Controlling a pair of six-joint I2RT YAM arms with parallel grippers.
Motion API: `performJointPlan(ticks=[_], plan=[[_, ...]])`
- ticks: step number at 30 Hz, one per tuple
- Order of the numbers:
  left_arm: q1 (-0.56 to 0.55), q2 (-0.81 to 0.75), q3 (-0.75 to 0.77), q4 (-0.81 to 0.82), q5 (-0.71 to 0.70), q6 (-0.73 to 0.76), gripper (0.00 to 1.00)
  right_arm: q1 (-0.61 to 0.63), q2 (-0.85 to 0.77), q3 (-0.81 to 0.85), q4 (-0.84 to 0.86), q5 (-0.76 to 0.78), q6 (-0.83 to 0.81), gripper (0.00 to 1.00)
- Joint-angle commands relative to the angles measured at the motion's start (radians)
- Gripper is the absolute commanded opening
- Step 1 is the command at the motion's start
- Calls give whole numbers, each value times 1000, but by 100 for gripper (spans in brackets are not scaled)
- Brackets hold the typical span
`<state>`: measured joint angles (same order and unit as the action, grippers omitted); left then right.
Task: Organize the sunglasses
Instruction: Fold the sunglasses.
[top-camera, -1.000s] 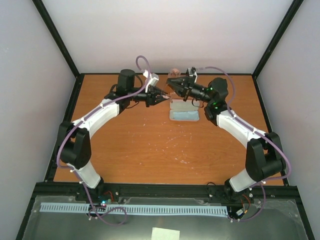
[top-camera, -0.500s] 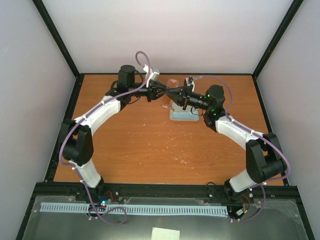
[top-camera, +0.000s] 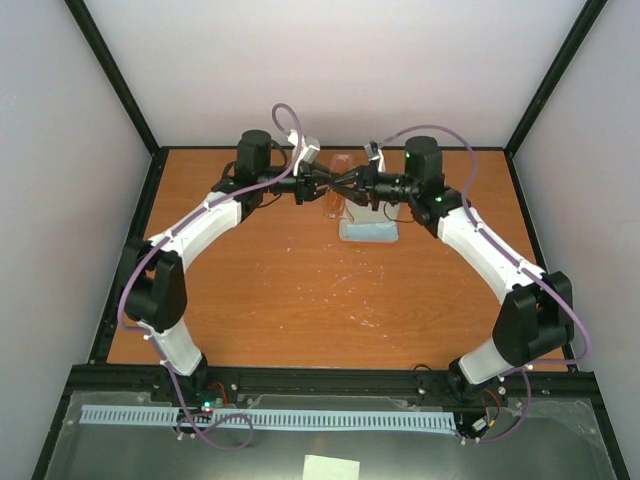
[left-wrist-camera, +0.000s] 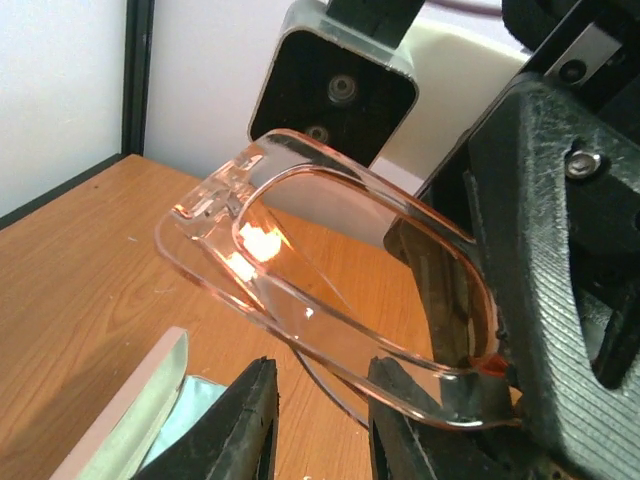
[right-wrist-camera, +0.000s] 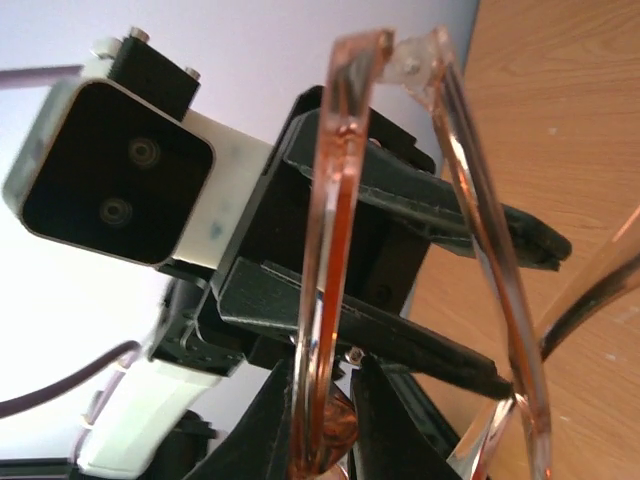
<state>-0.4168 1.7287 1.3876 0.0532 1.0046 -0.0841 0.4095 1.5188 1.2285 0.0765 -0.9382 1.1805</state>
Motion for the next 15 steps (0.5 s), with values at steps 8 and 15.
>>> performJointPlan(ticks=[8,15], plan=[[94,68,-2,-86,-131,151,27,12,86,315,-1025,224,-683,3],[231,68,13,-146,-175,208,26,14,180,406,-1384,679,-814,3]])
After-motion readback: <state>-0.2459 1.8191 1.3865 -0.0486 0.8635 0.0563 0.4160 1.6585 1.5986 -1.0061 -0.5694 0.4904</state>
